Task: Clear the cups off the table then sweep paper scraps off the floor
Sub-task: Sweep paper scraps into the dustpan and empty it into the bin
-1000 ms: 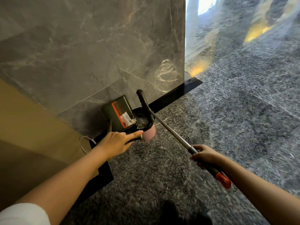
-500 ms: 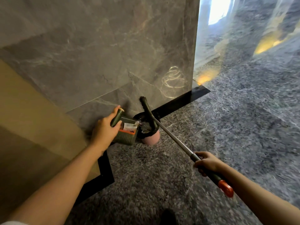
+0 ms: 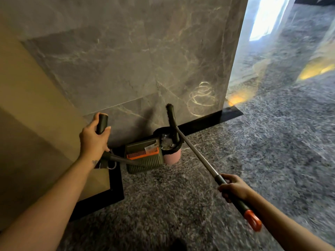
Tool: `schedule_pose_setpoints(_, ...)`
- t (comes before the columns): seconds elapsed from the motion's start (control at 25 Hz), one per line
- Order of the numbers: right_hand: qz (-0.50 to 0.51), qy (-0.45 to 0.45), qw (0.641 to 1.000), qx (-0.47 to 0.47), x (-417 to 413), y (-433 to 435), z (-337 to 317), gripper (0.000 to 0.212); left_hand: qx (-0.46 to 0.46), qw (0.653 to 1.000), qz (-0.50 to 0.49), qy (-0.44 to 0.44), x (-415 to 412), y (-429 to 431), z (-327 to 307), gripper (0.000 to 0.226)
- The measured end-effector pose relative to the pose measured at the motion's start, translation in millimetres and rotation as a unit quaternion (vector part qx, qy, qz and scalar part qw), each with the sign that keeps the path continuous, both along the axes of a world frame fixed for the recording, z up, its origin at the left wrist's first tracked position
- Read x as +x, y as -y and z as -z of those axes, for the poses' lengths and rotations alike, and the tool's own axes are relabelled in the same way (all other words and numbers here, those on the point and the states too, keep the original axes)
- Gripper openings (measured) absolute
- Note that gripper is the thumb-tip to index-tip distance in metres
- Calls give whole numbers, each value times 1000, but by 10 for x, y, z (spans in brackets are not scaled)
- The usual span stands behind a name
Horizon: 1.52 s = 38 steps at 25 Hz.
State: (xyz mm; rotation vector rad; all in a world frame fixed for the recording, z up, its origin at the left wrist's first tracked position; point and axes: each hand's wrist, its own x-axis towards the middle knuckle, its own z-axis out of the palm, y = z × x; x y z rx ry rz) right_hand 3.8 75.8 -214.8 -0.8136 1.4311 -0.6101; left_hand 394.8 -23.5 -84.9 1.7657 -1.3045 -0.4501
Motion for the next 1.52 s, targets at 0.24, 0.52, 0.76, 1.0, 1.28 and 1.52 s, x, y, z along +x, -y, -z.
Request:
schedule_pose_setpoints(0.24, 2, 26, 1000, -5, 90, 175, 10, 40, -21, 998, -32, -51, 225, -162, -118, 56)
schedule_pose_setpoints(0.52, -44, -12, 999, 27, 434, 570, 318, 39, -37, 998, -47, -33, 342, -390, -218, 59)
schedule_pose_setpoints(0.76, -71, -63, 995, 32, 527, 524, 520, 38, -34, 999, -11, 4, 263, -518, -180, 60)
schedule_pose_setpoints(1.0, -59, -52, 997, 7, 291, 398, 212, 59, -12, 998, 41, 44, 92, -341, -177, 60)
schedule_pose_setpoints(1.28, -46, -73, 996, -14, -154, 73, 42, 63, 23, 991, 105, 80, -336, 51, -153, 59)
schedule_pose_setpoints(1.52, -22, -73, 997, 10, -255, -85, 188, 64, 48, 958, 201, 200, -842, 225, -249, 61)
